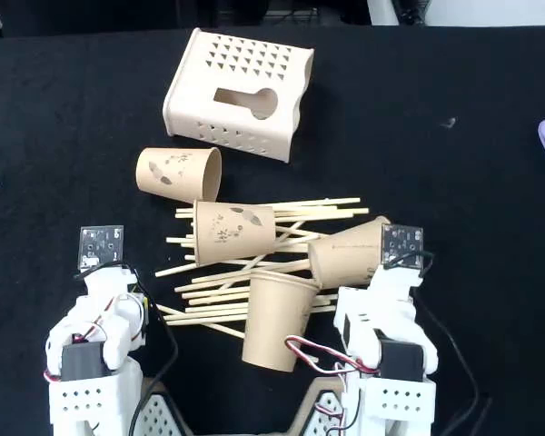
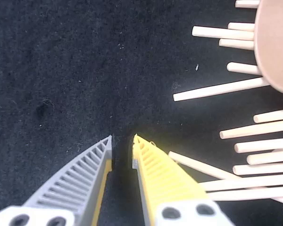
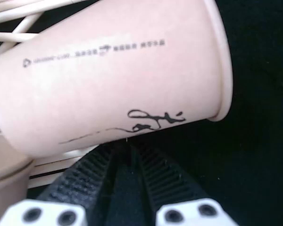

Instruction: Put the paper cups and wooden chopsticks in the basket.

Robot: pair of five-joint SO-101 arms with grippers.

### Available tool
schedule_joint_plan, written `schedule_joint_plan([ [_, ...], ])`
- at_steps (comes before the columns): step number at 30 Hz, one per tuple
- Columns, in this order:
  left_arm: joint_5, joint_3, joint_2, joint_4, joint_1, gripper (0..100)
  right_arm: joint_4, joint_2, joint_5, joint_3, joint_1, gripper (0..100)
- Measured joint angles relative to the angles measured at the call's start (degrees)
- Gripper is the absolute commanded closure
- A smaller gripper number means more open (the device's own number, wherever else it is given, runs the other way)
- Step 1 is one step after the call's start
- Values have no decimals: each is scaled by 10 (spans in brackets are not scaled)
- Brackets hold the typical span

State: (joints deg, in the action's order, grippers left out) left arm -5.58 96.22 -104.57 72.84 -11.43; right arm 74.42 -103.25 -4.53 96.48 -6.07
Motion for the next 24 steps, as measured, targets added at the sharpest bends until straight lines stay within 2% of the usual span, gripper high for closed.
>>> schedule_joint_plan([
  [15, 0, 0, 0, 0, 0, 920, -11, 0, -4, 0, 14, 983],
  [20, 0, 0, 0, 0, 0, 920, -148, 0, -4, 0, 16, 983],
  [24, 0, 0, 0, 0, 7, 920, -271, 0, -4, -20, -14, 982],
])
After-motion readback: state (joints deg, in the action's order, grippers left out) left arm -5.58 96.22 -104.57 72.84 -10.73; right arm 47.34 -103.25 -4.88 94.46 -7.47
